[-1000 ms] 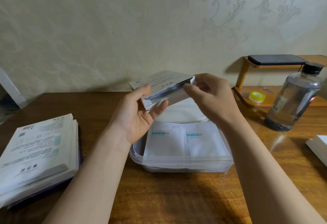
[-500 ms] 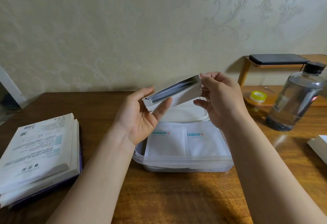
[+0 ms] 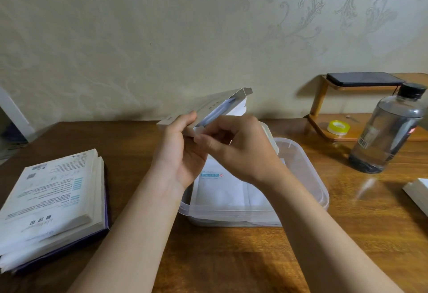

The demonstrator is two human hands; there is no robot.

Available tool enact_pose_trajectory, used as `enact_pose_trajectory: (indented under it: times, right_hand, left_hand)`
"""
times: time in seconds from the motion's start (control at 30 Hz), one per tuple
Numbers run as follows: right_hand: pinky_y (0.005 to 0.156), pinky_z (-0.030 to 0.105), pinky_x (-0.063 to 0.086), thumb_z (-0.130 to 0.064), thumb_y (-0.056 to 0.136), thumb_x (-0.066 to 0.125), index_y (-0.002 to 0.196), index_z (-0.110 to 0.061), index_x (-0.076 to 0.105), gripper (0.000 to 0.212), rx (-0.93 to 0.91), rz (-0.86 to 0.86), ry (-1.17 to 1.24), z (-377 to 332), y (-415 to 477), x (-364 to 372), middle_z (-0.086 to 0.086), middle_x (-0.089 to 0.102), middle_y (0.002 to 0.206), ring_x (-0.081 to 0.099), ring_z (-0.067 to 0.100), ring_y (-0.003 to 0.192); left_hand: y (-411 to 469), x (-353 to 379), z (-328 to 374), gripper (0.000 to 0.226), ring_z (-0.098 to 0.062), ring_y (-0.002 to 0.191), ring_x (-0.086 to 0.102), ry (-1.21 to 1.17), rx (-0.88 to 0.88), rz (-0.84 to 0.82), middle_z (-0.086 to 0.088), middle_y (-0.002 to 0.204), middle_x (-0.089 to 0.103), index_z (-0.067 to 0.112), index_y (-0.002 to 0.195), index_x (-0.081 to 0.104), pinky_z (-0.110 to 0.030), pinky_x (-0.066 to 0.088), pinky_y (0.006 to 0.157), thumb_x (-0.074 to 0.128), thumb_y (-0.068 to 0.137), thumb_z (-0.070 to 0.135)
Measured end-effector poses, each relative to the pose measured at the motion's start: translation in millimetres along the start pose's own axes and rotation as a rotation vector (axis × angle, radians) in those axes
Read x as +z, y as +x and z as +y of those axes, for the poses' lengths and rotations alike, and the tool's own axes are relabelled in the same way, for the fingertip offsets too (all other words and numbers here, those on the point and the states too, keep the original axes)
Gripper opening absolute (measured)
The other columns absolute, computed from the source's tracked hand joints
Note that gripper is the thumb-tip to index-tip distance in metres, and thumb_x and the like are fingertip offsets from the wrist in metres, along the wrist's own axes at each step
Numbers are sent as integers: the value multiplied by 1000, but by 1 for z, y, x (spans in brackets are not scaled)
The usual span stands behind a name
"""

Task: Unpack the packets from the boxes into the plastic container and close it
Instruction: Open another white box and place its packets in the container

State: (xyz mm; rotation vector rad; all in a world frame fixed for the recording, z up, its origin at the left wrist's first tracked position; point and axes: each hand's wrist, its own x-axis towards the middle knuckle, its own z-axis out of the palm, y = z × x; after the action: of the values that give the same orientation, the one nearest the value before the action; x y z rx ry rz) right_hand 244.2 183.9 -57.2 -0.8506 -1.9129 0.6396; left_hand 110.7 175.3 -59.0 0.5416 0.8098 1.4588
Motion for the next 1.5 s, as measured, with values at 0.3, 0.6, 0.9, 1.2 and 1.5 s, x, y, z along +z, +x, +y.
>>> enact_pose_trajectory:
  times: [0.3, 0.6, 0.9, 1.2, 1.5]
  right_hand:
    - [47, 21, 45, -7, 92, 65, 83, -7, 74, 13, 163, 20, 251, -9, 1, -1, 4, 66, 61, 57, 8, 51]
    - [54, 31, 48, -25, 80, 77, 72, -18, 61, 19, 147, 191, -56, -3, -2, 22, -6, 60, 57, 55, 9, 55]
    - [48, 27, 42, -7, 85, 56, 82, -13, 70, 16, 504, 7, 415, -5, 7, -17, 3, 61, 58, 54, 22, 49]
    - [40, 23, 35, -4, 94, 35, 87, -5, 53, 20, 680, -5, 930, 1, 10, -33, 6, 51, 52, 38, 18, 35]
    - [36, 19, 24, -9, 92, 40, 73, -16, 48, 22, 724, 47, 1254, 6, 11, -32, -8, 30, 41, 23, 8, 29]
  left_hand:
    - [1, 3, -1, 52, -23, 55, 60, 25, 100, -32, -13, 63, 58, 5, 58, 65, -25, 54, 51, 44, 104, 17]
    - [2, 8, -9, 36, -24, 86, 76, -108, 69, 11, -16, 110, 74, -2, 132, 59, -29, 61, 63, 54, 103, 19]
    - [2, 9, -15, 33, -28, 85, 71, -60, 176, 6, -17, 110, 74, 9, 134, 59, -37, 61, 66, 48, 103, 10]
    - [-7, 19, -17, 30, -36, 67, 63, 131, 179, -211, -22, 86, 67, 1, 123, 65, -41, 57, 61, 43, 104, 7]
    - [-7, 15, -13, 38, -32, 119, 68, 150, 196, -163, -12, 127, 71, 16, 131, 62, -50, 56, 99, 50, 100, -2]
